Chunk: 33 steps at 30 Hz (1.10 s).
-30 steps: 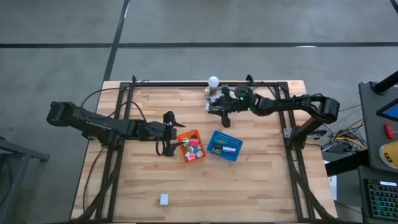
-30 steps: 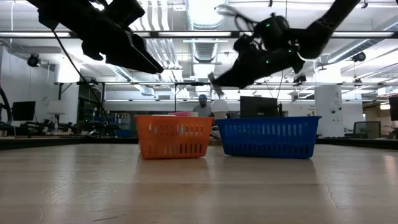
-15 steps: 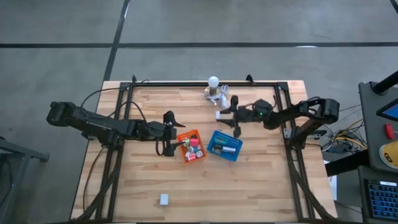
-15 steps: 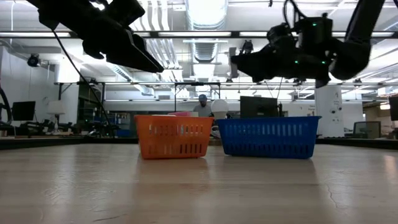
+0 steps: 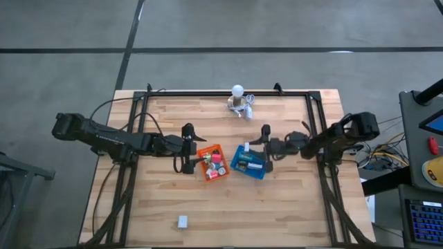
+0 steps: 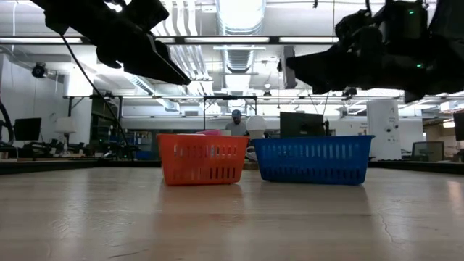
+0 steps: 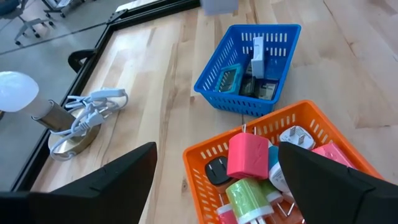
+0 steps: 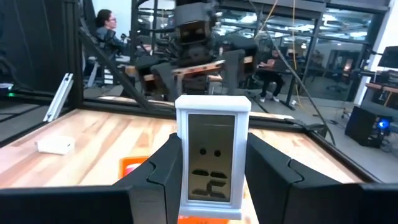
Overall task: Pick & Place Office items
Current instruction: Put the white digital timer into the blue bin
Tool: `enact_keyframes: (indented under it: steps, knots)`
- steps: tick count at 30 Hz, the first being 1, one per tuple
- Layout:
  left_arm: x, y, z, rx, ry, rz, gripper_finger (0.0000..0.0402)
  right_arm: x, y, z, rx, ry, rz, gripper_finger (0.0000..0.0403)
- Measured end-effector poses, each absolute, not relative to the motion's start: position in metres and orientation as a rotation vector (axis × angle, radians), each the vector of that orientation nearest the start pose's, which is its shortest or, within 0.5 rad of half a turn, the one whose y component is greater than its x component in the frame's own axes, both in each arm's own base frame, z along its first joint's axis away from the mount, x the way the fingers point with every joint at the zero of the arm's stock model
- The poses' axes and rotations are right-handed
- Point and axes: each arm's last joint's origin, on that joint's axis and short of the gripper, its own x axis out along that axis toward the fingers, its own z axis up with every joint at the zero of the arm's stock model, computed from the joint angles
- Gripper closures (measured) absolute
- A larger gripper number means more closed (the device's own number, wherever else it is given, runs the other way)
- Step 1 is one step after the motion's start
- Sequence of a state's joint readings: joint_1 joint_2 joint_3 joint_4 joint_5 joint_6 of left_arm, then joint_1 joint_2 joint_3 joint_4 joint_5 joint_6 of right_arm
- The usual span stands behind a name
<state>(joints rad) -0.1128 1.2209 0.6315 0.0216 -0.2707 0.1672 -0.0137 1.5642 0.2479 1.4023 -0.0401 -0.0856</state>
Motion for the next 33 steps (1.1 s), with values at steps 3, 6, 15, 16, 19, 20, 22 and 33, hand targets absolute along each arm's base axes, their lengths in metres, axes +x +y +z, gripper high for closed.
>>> enact_keyframes:
  steps: [3,6,15,16,19,20,22,33]
  knots:
    - [0.246,-0.020,0.213,0.267,0.570,0.107,0.0065,0.232,0.012,0.151,-0.090,-0.075,0.011,0.0275]
    - [0.245,-0.020,0.211,0.267,0.567,0.107,0.0065,0.230,0.021,0.151,-0.082,-0.068,-0.006,0.0275]
    - [0.244,-0.020,0.205,0.261,0.536,0.109,0.0065,0.234,0.027,0.138,0.013,0.082,-0.032,0.0275]
    - [0.244,-0.020,0.205,0.261,0.536,0.109,0.0065,0.237,0.028,0.137,0.025,0.115,-0.033,0.0275]
    - [0.244,-0.020,0.205,0.260,0.536,0.106,0.0065,0.245,0.029,0.133,0.055,0.215,-0.032,0.0275]
    - [0.244,-0.020,0.205,0.260,0.537,0.107,0.0065,0.249,0.030,0.134,0.061,0.241,-0.032,0.0275]
    - [0.244,-0.020,0.205,0.260,0.537,0.106,0.0065,0.255,0.031,0.134,0.064,0.303,-0.029,0.0275]
    - [0.243,-0.020,0.205,0.261,0.538,0.106,0.0065,0.288,0.038,0.152,0.065,0.714,0.004,0.0275]
